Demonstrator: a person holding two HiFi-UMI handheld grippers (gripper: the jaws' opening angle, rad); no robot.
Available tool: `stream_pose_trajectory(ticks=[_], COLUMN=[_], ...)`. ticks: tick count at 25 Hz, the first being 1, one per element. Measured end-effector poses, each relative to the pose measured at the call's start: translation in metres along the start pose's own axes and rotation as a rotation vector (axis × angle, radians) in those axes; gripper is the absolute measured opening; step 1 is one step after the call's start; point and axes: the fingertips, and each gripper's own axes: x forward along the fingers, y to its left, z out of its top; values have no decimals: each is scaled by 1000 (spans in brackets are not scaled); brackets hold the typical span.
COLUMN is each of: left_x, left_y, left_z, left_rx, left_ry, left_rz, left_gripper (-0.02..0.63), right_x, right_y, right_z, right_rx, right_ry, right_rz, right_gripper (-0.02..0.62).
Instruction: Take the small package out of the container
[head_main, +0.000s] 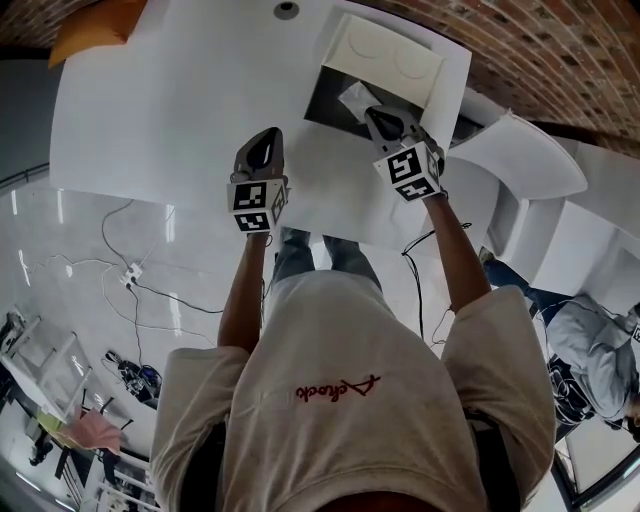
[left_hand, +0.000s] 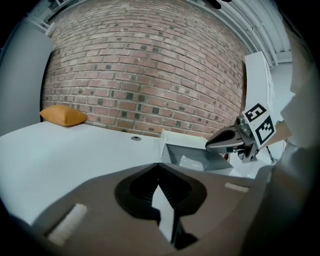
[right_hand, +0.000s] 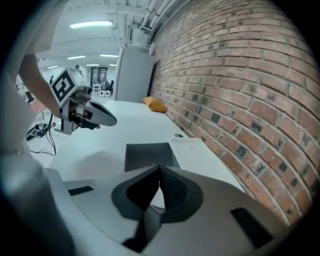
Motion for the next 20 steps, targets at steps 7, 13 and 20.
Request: stream_pose_trajectory(ticks=[7, 13, 20], left_x=[-3, -6, -6], left_y=[3, 8, 6], left_z=[-7, -13, -18], left_rx=[-21, -33, -45], left_ry=[1, 3, 6], left_rz=[10, 17, 15], left_gripper=[9, 9, 9], right_x=[33, 45, 60], right_y=[7, 10, 10], right_z=[-22, -29, -35], right_rx=[-136, -75, -55], right_ry=[122, 164, 210], right_rz=[101, 160, 177], right_gripper=[11, 19, 114])
